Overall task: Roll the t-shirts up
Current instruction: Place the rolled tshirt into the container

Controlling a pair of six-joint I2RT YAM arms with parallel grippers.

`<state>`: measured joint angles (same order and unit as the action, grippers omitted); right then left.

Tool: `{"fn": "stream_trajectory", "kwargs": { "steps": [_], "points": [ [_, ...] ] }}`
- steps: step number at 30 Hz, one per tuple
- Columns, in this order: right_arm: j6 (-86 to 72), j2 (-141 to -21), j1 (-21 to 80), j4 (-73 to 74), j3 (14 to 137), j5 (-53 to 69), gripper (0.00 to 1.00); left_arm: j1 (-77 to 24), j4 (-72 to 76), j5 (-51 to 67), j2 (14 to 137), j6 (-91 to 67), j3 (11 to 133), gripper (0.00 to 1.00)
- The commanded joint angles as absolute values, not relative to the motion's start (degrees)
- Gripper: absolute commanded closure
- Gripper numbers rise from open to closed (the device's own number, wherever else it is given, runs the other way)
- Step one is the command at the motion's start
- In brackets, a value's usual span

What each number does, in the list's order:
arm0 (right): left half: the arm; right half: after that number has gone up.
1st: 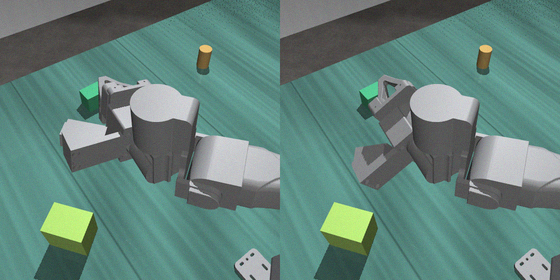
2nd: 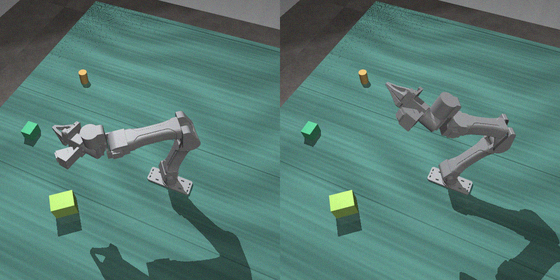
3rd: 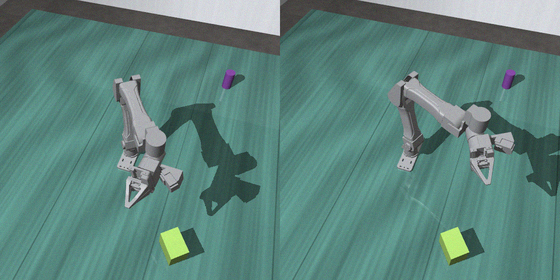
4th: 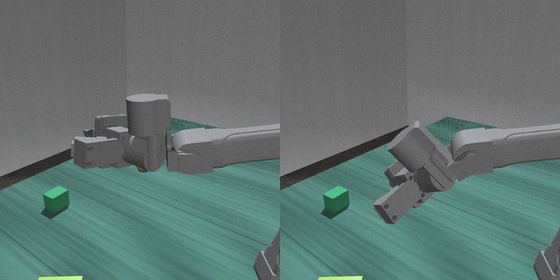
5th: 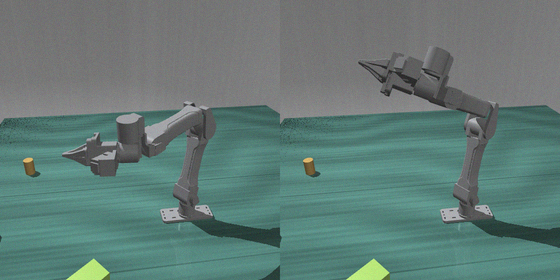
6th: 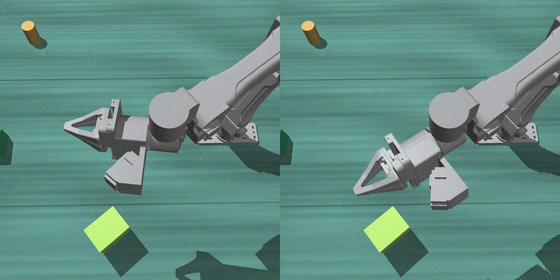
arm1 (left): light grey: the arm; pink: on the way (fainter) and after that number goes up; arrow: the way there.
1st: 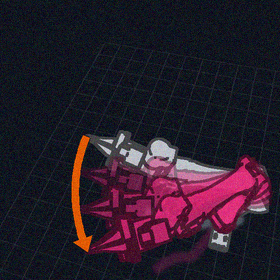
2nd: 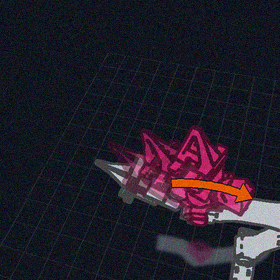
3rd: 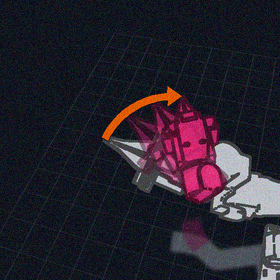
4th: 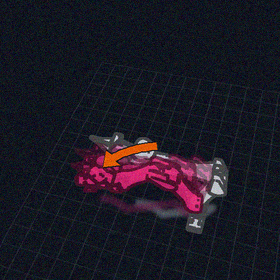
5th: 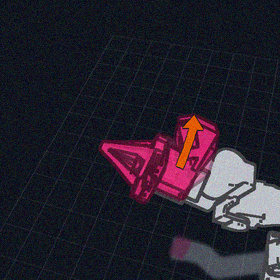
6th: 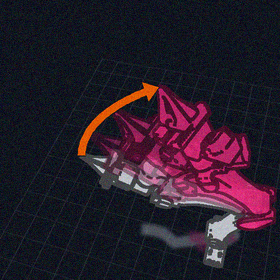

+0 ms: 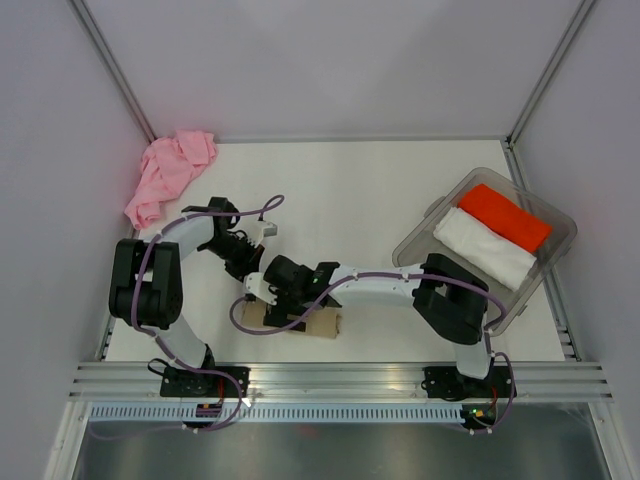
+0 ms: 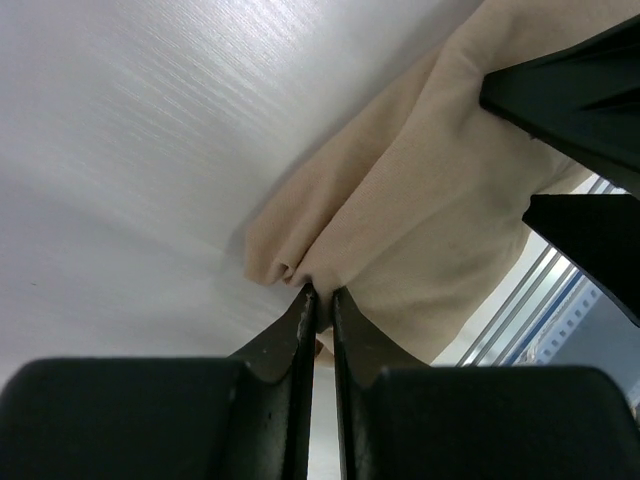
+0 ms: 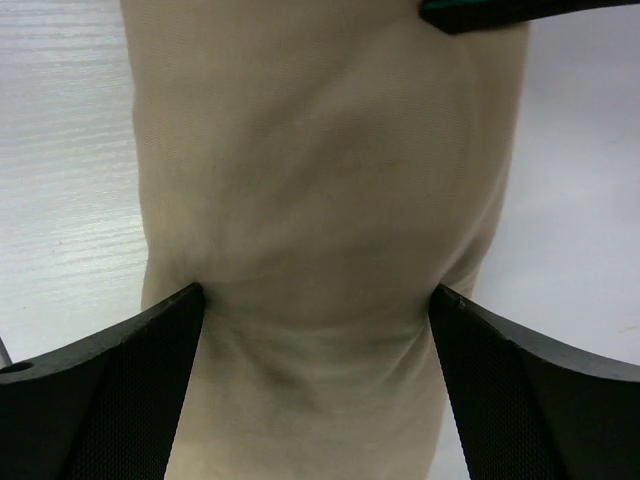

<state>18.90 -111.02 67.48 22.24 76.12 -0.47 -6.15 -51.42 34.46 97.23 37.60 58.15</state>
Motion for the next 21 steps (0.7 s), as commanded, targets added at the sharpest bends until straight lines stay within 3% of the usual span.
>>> {"fn": "stream_trajectory", "kwargs": {
  "steps": [1,10,21],
  "points": [
    [18.5,-113.6,66.8,27.1,77.3,6.5,0.02,-6.1,-51.2,33.0,96.9,38.2,60.1,0.85],
    [17.1,-113.1,64.8,25.8,75.0,7.7,0.02,-6.0,-51.2,31.8,96.7,38.7,60.1,0.9],
    [13.9,-105.7,66.4,31.5,79.8,-2.5,0.02,-6.0,-51.3,32.5,97.1,38.5,60.2,0.96]
  ]
}}
